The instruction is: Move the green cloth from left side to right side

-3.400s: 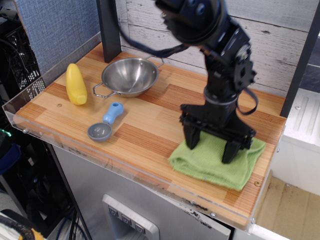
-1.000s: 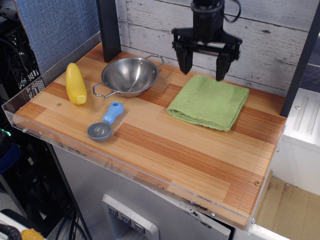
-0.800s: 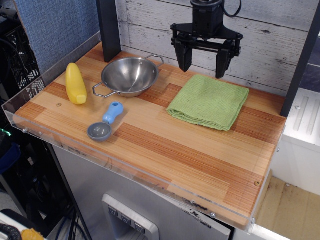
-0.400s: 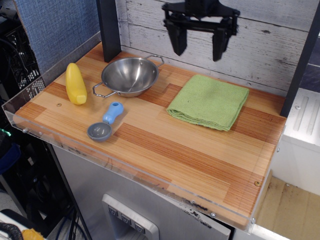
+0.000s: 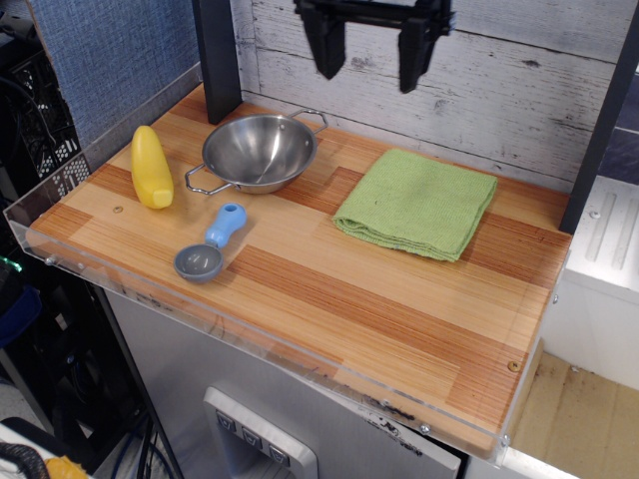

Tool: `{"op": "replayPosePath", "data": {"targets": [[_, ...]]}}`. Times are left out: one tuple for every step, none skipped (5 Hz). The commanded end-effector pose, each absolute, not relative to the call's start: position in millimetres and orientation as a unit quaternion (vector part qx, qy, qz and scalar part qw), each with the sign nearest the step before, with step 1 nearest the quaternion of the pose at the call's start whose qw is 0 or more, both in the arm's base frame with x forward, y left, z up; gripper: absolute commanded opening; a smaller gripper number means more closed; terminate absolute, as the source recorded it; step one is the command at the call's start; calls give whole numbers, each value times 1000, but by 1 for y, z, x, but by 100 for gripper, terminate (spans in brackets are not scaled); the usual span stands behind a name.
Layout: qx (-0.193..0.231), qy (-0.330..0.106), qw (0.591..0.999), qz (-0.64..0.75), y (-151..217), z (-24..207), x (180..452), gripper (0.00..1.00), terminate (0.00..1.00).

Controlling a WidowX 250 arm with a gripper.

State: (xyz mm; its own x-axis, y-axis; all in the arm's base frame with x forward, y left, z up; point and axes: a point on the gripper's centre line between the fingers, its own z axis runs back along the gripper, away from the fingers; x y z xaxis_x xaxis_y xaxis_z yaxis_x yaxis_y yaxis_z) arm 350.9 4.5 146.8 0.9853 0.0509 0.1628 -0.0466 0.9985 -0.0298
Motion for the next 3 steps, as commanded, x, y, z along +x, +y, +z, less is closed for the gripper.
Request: {"op": "replayPosePath", "data": {"targets": [[3, -103, 995, -2, 12, 167, 346, 100, 0], [3, -103, 995, -2, 12, 167, 346, 100, 0], [3, -103, 995, -2, 12, 167, 346, 100, 100]]}}
